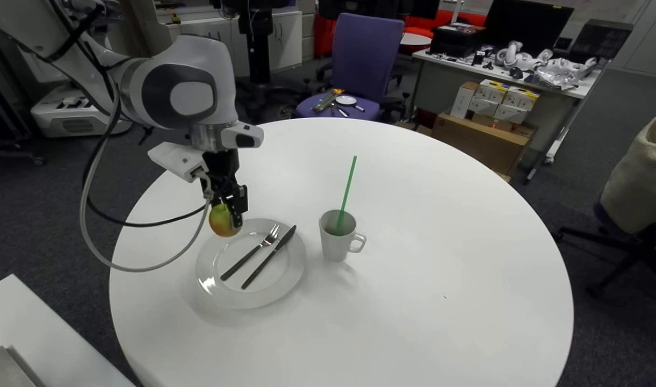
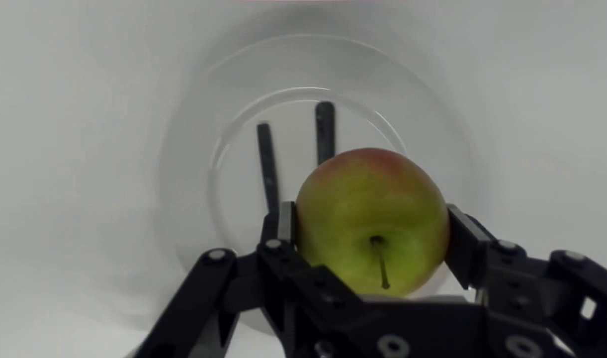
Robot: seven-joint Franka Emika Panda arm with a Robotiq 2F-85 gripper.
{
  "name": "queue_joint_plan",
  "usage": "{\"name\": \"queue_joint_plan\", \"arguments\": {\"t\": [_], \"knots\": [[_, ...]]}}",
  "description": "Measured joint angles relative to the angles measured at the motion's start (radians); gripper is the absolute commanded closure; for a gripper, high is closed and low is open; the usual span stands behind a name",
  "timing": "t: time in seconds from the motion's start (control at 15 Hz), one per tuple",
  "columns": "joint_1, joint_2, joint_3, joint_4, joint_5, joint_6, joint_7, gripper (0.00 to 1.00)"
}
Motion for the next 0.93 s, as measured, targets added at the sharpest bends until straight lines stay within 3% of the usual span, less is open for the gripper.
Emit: {"name": "queue_joint_plan", "arguments": {"t": [0.6, 0.93], "knots": [[-0.190, -0.037, -0.142, -0.067, -0.150, -0.004, 0.002, 0.51], [-0.249, 0.003, -0.183, -0.055, -0.177, 0.042, -0.022, 0.51]]}}
